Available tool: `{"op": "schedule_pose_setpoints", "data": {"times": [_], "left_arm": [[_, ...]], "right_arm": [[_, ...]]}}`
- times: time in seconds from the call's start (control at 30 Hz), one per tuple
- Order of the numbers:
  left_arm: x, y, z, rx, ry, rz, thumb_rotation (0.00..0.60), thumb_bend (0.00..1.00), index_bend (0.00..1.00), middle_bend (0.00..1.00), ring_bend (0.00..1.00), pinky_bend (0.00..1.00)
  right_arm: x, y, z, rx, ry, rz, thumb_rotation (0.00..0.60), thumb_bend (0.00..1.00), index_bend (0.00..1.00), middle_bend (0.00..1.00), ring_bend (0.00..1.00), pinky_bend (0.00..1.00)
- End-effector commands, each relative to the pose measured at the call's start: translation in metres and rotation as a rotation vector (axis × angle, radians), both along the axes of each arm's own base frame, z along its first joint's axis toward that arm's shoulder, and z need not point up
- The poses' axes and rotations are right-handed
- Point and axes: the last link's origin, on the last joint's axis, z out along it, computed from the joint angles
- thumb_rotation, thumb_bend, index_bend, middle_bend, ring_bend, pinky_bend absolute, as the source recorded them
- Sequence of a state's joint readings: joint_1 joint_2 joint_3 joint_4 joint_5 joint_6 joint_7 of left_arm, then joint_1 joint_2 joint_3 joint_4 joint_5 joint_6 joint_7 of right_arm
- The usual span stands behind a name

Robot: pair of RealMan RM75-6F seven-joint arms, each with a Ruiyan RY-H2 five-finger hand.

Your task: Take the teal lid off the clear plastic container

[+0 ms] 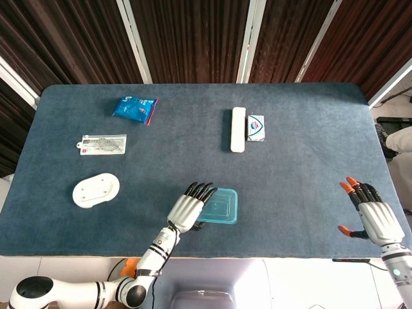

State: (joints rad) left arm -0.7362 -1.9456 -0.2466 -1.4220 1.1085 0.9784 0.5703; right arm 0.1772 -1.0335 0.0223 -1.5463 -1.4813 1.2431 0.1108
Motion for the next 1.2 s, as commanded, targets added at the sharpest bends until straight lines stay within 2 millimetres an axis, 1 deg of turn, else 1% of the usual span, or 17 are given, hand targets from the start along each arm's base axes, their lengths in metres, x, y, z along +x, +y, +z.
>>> {"op": "schedule_pose_setpoints", "data": {"times": [0.03,0.17,0.27,0.5,0.9,1.2], "left_arm": [[-0.004,0.007,0.004,0.006,0.010,0.012,0.600,0.26,0.00,0.00,0.00,0.00],[-0.012,0.012,0.008,-0.025,0.035,0.033,0.600,0.25,0.00,0.00,0.00,0.00],[-0.014,0.008,0.011,-0.067,0.037,0.026,0.600,0.26,0.00,0.00,0.00,0.00],[-0.002,0.012,0.009,-0.041,0.060,-0.047,0.600,0.26,0.00,0.00,0.00,0.00],[0.006,0.017,-0.008,-0.050,0.140,-0.123,0.600,0.28,0.00,0.00,0.00,0.00],[0.010,0.019,-0.012,-0.035,0.158,-0.150,0.600,0.28,0.00,0.00,0.00,0.00]], "right_arm": [[0.000,0.000,0.000,0.000,-0.001,-0.001,0.600,0.33,0.00,0.00,0.00,0.00],[0.000,0.001,0.000,0.001,0.000,0.000,0.600,0.33,0.00,0.00,0.00,0.00],[0.001,0.001,-0.002,0.008,0.002,0.004,0.600,0.33,0.00,0.00,0.00,0.00],[0.003,0.000,-0.006,0.038,-0.003,-0.004,0.600,0.33,0.00,0.00,0.00,0.00],[0.002,0.000,-0.006,0.066,-0.014,-0.012,0.600,0.33,0.00,0.00,0.00,0.00],[0.002,0.001,-0.007,0.075,-0.016,-0.009,0.600,0.33,0.00,0.00,0.00,0.00]]}}
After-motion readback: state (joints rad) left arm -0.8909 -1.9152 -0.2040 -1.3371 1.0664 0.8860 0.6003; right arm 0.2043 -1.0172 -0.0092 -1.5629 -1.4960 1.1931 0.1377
